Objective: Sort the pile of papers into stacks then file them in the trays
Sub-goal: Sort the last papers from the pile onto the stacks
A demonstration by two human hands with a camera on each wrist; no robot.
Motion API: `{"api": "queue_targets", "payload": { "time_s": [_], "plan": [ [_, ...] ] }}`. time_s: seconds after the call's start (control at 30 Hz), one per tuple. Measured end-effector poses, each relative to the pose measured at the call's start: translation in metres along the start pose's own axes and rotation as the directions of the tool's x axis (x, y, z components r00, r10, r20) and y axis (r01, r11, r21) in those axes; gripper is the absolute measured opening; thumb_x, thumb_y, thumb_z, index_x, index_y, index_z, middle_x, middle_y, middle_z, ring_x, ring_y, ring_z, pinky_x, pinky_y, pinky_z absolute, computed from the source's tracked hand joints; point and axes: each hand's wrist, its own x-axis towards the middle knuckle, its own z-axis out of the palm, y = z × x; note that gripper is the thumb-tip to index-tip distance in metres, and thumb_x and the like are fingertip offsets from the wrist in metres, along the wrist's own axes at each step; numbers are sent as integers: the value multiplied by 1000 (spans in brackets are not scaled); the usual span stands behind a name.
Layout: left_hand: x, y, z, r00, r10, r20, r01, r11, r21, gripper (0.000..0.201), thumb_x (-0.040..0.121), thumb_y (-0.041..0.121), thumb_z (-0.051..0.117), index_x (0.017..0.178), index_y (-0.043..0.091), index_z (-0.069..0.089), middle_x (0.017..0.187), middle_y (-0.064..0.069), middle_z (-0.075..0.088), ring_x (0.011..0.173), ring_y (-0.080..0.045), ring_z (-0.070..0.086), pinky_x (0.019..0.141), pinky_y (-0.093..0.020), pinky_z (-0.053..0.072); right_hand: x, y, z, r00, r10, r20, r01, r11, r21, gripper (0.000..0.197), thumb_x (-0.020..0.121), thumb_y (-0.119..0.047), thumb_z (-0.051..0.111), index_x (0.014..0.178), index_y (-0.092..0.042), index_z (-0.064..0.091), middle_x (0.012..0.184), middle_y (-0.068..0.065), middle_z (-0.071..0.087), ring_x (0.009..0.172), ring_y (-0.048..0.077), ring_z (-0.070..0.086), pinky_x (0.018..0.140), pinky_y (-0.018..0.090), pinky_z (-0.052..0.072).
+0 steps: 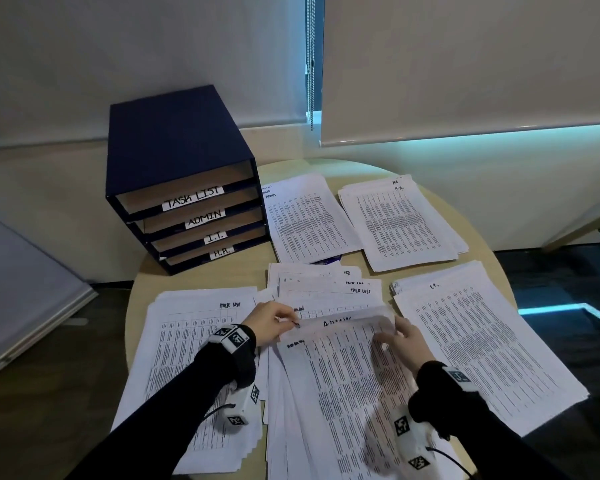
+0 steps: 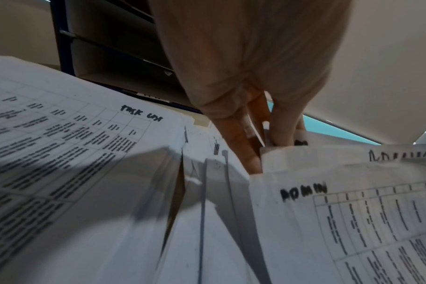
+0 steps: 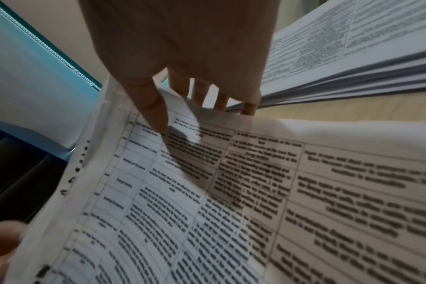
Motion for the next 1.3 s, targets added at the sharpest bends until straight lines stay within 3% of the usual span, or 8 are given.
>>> {"api": "queue_targets", "payload": {
  "time_s": [0.13, 0.27, 0.53, 0.7, 0.87, 1.03, 1.17, 1.3],
  "plan": [
    [2, 2, 2, 996, -53, -70, 52, 999, -8, 23, 98, 12, 47, 115, 17, 62, 114, 3, 56, 91, -22, 61, 69, -24, 52, 3, 8, 3, 998, -57, -30, 54, 995, -85, 22, 81, -14, 67, 96, -1, 59, 94, 28, 63, 78, 30, 60, 82, 50, 50],
    [12, -2, 6, 979, -67, -192, 112, 965, 236, 27, 96, 7, 41, 119, 18, 52, 125, 0, 49, 111, -20, 55, 95, -30, 43, 0, 9, 2, 998, -63, -8, 63, 995, -72, 30, 86, -17, 66, 111, -4, 58, 103, 18, 66, 97, 34, 62, 90, 48, 50],
    [12, 4, 6, 955, -32, -295, 111, 960, 256, 5, 87, 23, 66, 87, 19, 62, 85, 5, 59, 84, -18, 60, 74, -30, 50, -9, 6, -5, 996, -62, -68, 60, 997, -42, 46, 85, -2, 63, 120, -24, 42, 81, 8, 59, 67, 18, 53, 65, 32, 49],
    [5, -2, 3, 978, 14, -210, 6, 995, 96, 11, 93, 19, 61, 92, 20, 72, 97, 2, 66, 84, -14, 60, 75, -24, 45, -4, 5, -8, 993, -108, -54, 101, 988, -121, 5, 81, -8, 65, 78, -12, 63, 97, 14, 61, 90, 31, 58, 84, 41, 48],
    [-8, -6, 1, 997, -72, 9, 71, 945, -319, 27, 94, 13, 59, 74, 27, 71, 97, -2, 68, 80, -16, 60, 84, -40, 54, -9, -2, -3, 998, -56, -32, 58, 996, 72, 16, 86, 0, 56, 92, -14, 63, 98, 0, 61, 94, 23, 56, 77, 34, 45],
    [-7, -9, 4, 972, -191, 134, 232, 851, -471, 21, 94, 11, 53, 82, 18, 69, 98, -14, 62, 82, -28, 61, 84, -47, 53, -7, 5, -3, 999, -38, -9, 38, 997, 63, 7, 84, 2, 59, 89, -1, 62, 80, 12, 67, 80, 24, 58, 75, 34, 44],
    [5, -2, 12, 981, -139, -134, 137, 990, -29, 31, 94, -1, 38, 112, 13, 58, 121, -3, 50, 109, -13, 53, 96, -23, 41, -14, 7, -4, 998, -53, 19, 53, 998, 36, 3, 84, -3, 59, 85, -1, 57, 80, 17, 67, 79, 23, 58, 80, 37, 45],
    [11, -4, 18, 993, -66, -102, 85, 977, 197, 21, 95, 9, 46, 112, 17, 56, 118, 1, 46, 111, -13, 51, 98, -25, 40, -21, 10, -8, 996, -81, 32, 80, 996, 34, 19, 82, 7, 54, 69, -7, 52, 62, -2, 57, 69, 18, 50, 70, 31, 38]
  ]
}}
